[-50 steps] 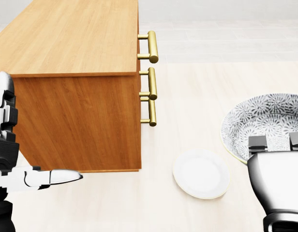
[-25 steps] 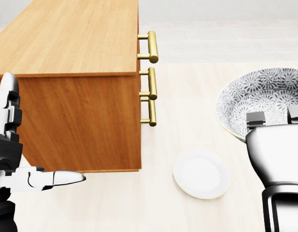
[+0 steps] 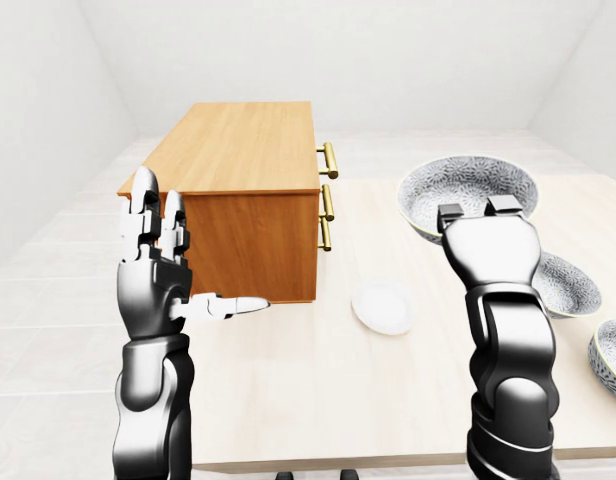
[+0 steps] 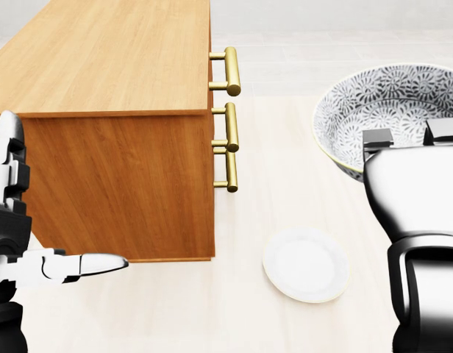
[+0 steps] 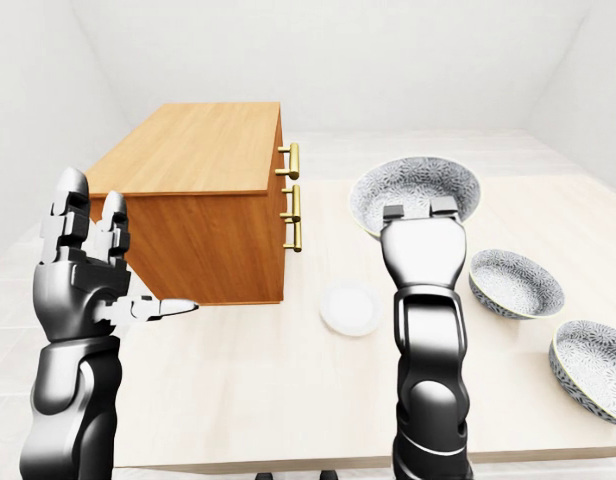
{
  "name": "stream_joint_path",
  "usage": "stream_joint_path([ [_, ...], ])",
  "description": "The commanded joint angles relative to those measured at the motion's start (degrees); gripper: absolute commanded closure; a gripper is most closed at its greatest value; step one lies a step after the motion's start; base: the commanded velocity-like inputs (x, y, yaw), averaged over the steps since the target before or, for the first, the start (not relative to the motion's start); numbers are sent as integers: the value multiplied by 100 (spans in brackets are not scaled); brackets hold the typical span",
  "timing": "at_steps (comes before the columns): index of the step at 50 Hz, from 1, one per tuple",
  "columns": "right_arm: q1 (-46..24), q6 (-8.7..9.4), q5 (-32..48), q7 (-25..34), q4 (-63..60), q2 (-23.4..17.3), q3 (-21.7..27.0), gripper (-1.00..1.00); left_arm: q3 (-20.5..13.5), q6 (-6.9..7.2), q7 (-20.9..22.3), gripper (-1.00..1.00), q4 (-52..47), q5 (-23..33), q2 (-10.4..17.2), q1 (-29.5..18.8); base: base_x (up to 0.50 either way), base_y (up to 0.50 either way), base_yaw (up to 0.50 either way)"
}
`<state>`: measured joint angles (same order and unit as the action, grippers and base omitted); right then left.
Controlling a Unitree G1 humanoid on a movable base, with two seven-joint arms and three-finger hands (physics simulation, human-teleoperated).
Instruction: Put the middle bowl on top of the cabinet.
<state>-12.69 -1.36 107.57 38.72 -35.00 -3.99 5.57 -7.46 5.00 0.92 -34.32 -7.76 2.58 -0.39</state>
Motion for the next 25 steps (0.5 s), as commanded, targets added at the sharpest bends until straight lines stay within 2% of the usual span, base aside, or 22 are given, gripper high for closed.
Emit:
stream_joint_path([
  [1,-310,309,-26,128,-32,-169,-282,100,-26,0,-4,-100,8,27,-25,-6,0,0,0],
  [10,-992,249,-68,128,193,-318,-259,100,-29,0,-9,-100,-5,38,-33,4,0,0,0],
  [18,-1844,66,-261,128,474,-726,-63,100,-46,0,-11,-100,70,19,-38,-18,0,0,0],
  [25,-2335,167,-334,128,1068,-773,-124,100,-54,0,-23,-100,48,6,-33,-26,0,0,0],
])
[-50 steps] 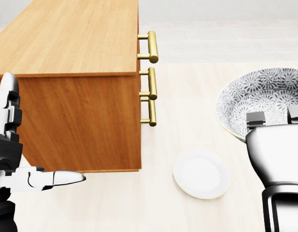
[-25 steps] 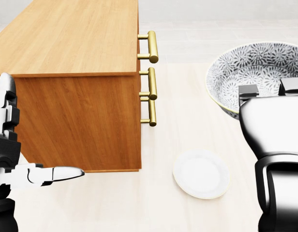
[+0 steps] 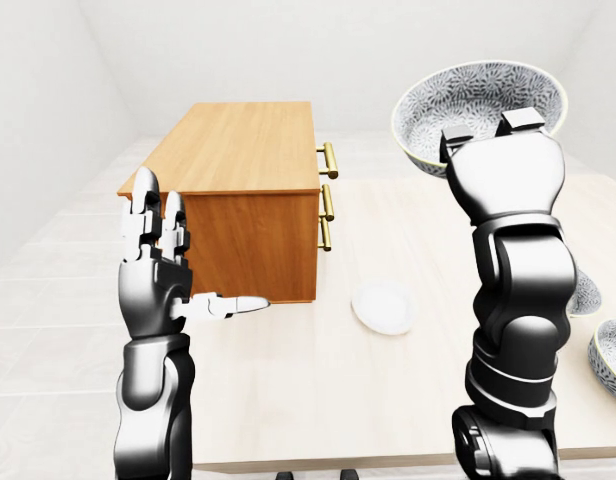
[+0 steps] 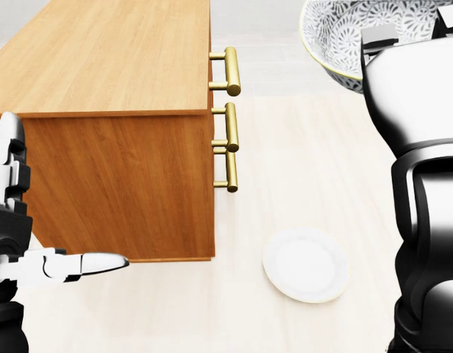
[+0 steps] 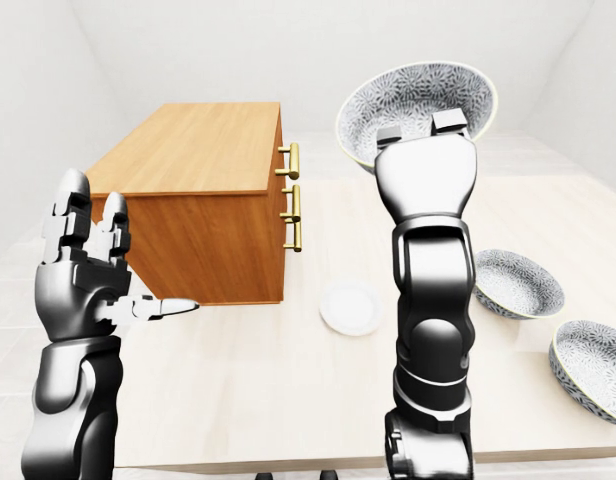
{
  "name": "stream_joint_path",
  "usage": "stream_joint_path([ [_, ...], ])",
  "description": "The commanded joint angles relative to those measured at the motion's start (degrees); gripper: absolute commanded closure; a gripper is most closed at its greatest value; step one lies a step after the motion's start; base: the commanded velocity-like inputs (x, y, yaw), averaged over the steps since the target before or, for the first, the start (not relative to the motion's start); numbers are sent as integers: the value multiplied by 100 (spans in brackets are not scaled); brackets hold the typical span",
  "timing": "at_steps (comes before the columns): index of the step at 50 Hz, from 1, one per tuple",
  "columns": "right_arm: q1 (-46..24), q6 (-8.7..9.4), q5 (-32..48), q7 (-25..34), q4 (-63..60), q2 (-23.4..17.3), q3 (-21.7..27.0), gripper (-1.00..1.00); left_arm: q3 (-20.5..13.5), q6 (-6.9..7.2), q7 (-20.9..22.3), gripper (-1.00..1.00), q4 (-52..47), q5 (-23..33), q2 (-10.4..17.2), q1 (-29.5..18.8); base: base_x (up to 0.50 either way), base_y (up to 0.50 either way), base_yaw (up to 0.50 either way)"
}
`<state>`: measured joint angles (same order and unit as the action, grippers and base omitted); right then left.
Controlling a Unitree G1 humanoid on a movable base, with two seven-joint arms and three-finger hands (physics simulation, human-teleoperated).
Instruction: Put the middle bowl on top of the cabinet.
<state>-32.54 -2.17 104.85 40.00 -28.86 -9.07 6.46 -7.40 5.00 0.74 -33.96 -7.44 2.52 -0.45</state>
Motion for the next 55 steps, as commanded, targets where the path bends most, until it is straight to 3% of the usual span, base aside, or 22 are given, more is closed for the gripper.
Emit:
stream_joint_path([
  [1,-408,261,-59,0,511,-274,-227,100,-60,0,-4,-100,-5,-27,-23,-12,0,0,0],
  [7,-913,326,-217,0,1087,-342,-231,100,-34,0,11,-100,-44,-38,-22,-1,0,0,0],
  [14,-1521,717,-561,0,1954,-96,-330,100,-32,0,15,-100,-47,-29,-26,7,0,0,0],
  [55,-4283,717,-2265,-1725,5809,221,-774,100,-56,0,-28,-100,128,33,-13,-60,0,0,0],
])
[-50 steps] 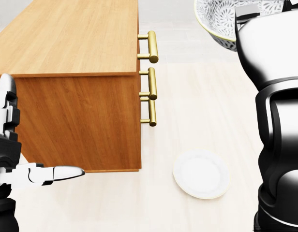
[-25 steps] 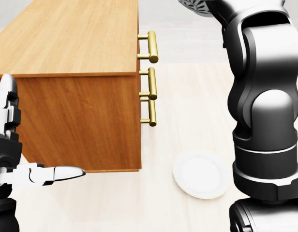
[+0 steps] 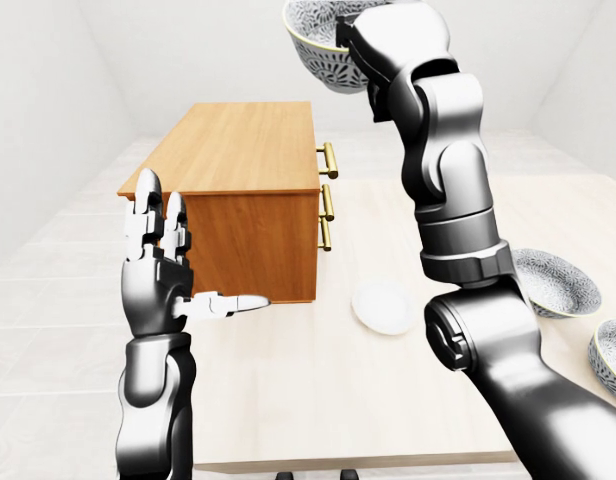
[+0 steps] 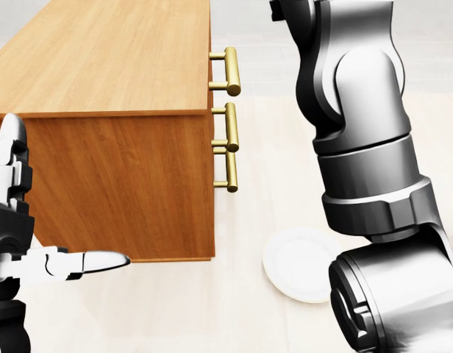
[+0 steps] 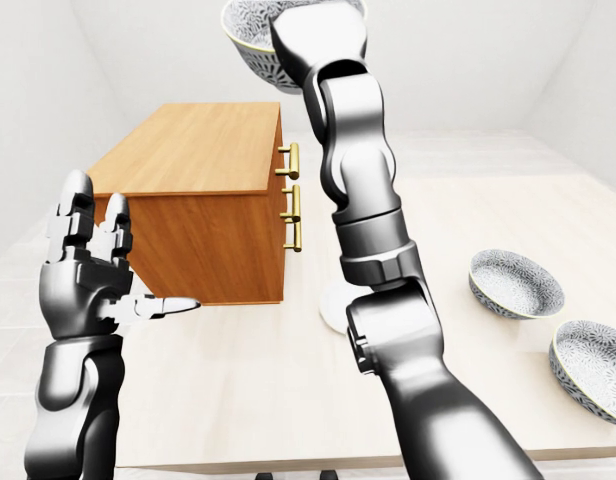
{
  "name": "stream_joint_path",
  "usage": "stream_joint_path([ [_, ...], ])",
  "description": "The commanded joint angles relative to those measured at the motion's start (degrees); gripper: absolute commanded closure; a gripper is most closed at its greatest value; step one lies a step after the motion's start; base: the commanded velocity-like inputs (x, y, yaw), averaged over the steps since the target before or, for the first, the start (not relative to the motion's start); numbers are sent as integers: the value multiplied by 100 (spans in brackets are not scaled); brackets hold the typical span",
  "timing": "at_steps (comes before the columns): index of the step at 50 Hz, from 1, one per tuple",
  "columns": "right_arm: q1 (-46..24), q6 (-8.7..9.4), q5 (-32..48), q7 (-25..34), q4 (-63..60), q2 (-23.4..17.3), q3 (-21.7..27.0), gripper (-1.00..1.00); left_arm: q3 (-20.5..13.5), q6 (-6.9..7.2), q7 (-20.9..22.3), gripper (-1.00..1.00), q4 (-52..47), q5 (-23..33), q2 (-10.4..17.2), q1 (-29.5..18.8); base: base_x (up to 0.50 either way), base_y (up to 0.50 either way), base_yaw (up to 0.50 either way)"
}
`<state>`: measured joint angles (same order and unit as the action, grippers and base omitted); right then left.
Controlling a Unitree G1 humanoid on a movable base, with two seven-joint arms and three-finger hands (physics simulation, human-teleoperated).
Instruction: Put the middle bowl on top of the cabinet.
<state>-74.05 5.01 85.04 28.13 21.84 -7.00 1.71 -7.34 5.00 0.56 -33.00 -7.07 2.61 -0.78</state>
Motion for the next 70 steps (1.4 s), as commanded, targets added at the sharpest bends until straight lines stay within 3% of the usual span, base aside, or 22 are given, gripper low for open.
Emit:
stream_joint_path([
  [1,-189,-1,-302,-574,822,27,-331,100,-64,0,-11,-100,57,4,-19,-28,0,0,0],
  [26,-1366,-1,-985,-1659,2892,562,-550,100,-103,0,-13,-100,8,-62,-17,-31,0,0,0],
  [48,-1764,-1,-1556,-2609,4470,978,-638,100,-90,0,-8,-100,55,-68,-6,-31,0,0,0],
  [70,-1626,-1,-1663,-2908,5092,1038,-751,100,-94,0,-4,-100,26,-72,0,-38,0,0,0],
])
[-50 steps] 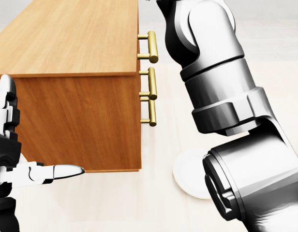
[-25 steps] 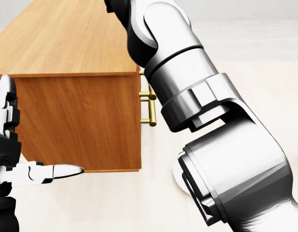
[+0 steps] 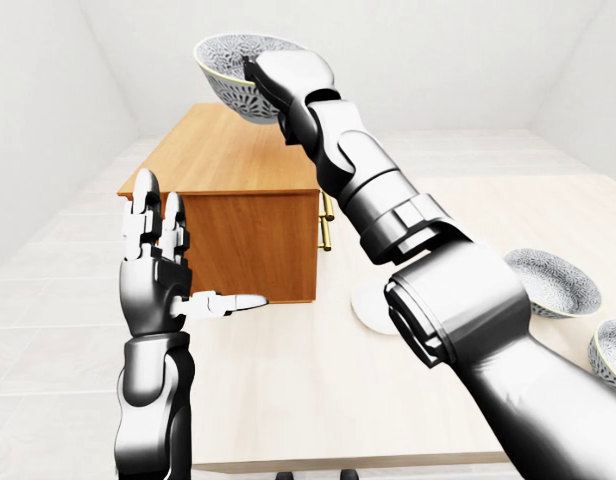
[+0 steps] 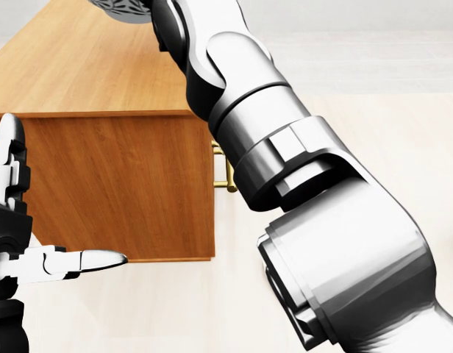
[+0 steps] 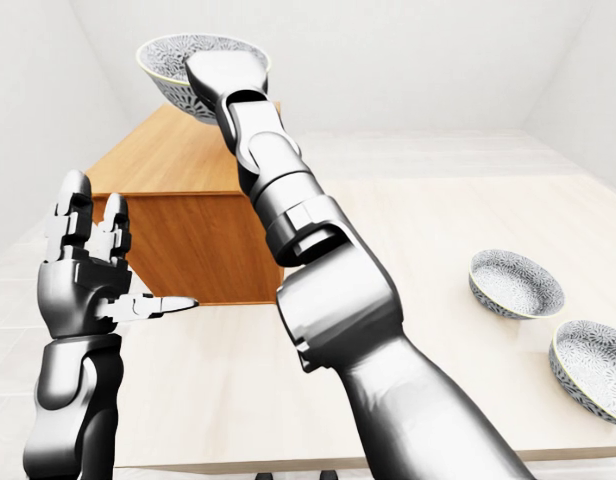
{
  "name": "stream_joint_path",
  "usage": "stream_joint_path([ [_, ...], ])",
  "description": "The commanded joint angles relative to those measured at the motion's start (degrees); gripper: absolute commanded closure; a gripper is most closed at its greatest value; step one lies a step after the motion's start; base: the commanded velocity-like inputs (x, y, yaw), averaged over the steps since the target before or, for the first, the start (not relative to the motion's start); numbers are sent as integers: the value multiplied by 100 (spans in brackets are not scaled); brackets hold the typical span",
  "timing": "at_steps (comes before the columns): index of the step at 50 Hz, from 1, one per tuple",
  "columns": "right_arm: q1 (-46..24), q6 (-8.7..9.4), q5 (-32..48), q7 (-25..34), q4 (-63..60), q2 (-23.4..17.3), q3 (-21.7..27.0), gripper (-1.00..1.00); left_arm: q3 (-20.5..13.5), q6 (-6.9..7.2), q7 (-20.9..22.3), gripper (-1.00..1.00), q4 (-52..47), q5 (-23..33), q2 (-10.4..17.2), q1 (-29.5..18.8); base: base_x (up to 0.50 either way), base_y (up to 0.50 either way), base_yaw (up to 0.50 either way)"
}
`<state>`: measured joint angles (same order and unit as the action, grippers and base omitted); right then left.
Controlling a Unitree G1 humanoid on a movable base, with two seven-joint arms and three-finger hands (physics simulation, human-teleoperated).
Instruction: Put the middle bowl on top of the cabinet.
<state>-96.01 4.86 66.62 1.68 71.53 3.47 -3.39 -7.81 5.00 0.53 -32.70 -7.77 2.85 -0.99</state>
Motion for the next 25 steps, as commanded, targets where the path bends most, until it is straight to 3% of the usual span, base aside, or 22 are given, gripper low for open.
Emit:
stream_joint_path([
  [1,572,14,182,-258,125,-11,-244,100,-49,0,-1,-100,-1,-2,-23,-19,0,0,0],
  [25,794,14,365,-311,311,182,-321,100,-30,0,39,-100,-24,-48,-15,-6,0,0,0],
])
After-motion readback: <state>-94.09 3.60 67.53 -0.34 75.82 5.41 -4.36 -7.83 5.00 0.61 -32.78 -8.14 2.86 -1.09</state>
